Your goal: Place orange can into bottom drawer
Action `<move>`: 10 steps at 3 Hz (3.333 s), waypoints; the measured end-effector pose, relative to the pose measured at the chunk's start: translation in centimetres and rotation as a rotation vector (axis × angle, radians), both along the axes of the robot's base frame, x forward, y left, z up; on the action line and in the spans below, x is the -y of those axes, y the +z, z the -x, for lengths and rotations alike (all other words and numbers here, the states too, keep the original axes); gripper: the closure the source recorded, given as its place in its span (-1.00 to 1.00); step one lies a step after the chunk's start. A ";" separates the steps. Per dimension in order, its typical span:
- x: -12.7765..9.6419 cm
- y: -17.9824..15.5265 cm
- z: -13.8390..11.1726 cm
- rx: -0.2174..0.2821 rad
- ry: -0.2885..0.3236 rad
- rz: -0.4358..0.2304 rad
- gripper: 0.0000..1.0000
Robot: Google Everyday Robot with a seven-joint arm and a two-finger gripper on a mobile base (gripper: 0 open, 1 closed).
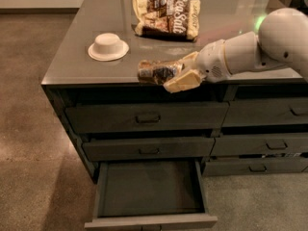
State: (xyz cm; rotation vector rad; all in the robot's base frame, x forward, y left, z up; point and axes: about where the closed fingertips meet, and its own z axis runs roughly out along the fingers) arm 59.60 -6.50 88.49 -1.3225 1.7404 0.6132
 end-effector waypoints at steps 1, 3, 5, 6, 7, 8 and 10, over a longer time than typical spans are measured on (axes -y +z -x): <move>0.4 -5.2 2.6 -0.055 0.008 0.107 1.00; -0.9 -17.8 6.2 -0.232 0.017 0.246 1.00; -5.6 -34.1 7.6 -0.397 -0.030 0.270 1.00; -8.3 -42.1 7.3 -0.482 -0.073 0.207 1.00; -10.8 -49.2 7.0 -0.566 -0.118 0.149 1.00; -12.9 -54.5 6.8 -0.625 -0.139 0.131 1.00; -16.0 -62.1 7.2 -0.690 -0.169 0.145 1.00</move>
Offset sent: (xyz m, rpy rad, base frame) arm -0.0776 -0.0141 -0.1821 -0.2608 0.2623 0.0151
